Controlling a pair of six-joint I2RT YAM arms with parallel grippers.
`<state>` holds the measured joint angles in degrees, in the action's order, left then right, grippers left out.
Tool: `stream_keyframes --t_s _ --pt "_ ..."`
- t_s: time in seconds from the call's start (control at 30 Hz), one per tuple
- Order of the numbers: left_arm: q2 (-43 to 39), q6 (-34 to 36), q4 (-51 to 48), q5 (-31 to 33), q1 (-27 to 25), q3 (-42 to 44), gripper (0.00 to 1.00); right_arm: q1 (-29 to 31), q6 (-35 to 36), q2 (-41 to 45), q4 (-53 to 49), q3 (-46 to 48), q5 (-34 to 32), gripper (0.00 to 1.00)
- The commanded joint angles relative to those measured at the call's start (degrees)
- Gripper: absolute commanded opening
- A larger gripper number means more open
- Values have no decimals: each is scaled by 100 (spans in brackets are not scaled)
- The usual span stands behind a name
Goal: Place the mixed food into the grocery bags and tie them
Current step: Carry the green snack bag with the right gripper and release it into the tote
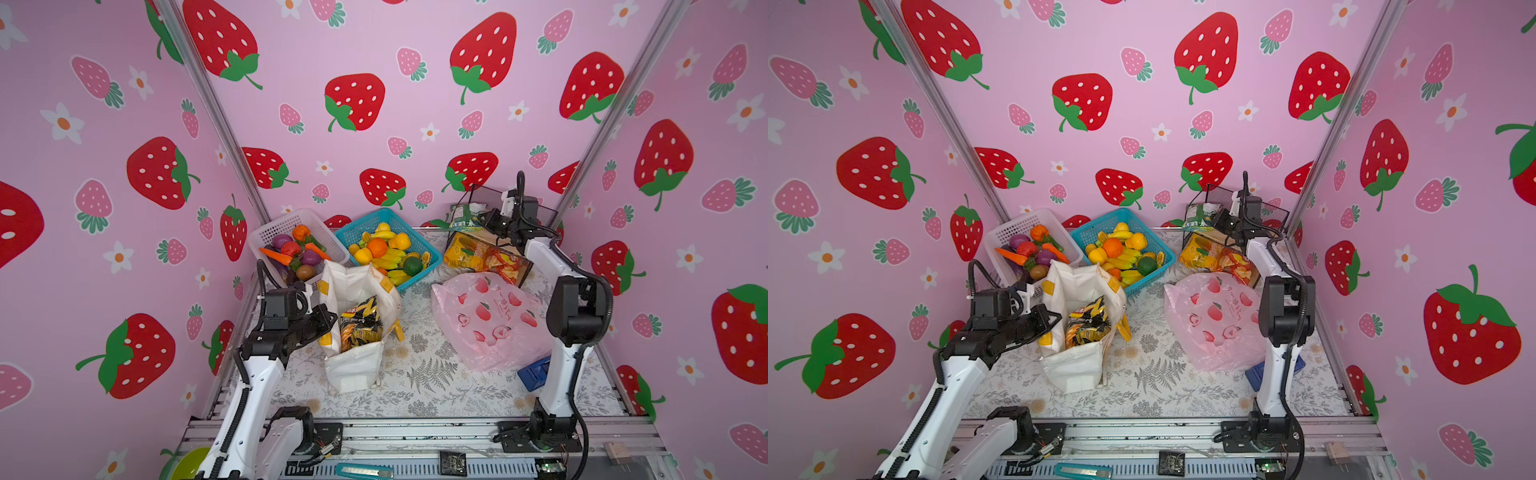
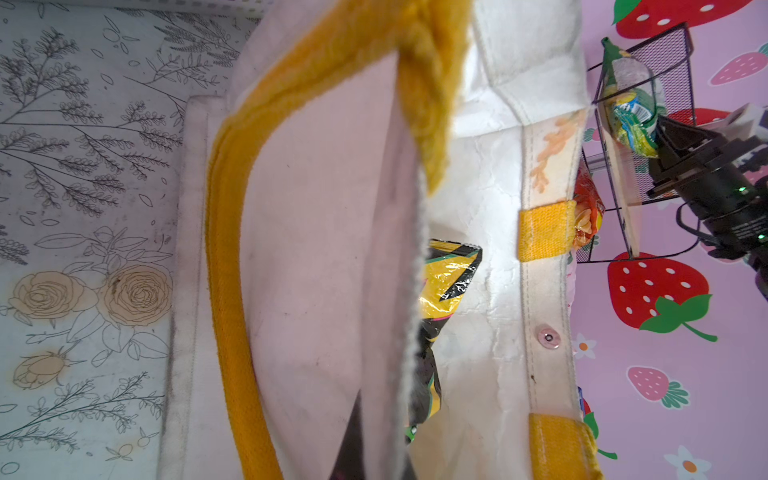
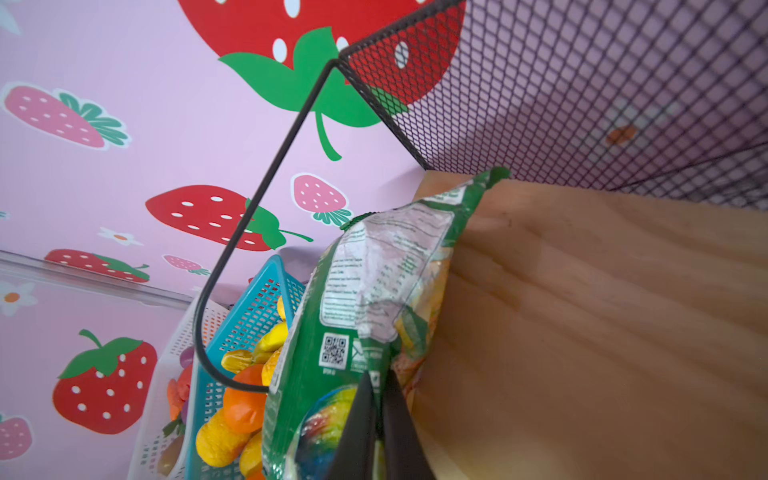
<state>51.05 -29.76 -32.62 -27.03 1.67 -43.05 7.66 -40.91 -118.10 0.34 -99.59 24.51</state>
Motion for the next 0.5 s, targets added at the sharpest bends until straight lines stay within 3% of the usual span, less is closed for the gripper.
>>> stream_keyframes --t_s 0.0,0.13,0.27,0.37,0.47 --pt "-61 53 280 -148 19 35 0 -134 56 815 359 384 28 1" --pt "-10 -77 485 -420 28 121 0 -139 150 1985 902 1575 102 0" --pt "72 -74 425 -483 30 96 0 26 181 3442 1506 3003 684 0" --pt "59 -83 456 -497 41 110 0 634 452 4341 1400 3593 853 0" --pt "97 -98 470 -518 42 108 0 1691 944 4723 734 3536 594 0"
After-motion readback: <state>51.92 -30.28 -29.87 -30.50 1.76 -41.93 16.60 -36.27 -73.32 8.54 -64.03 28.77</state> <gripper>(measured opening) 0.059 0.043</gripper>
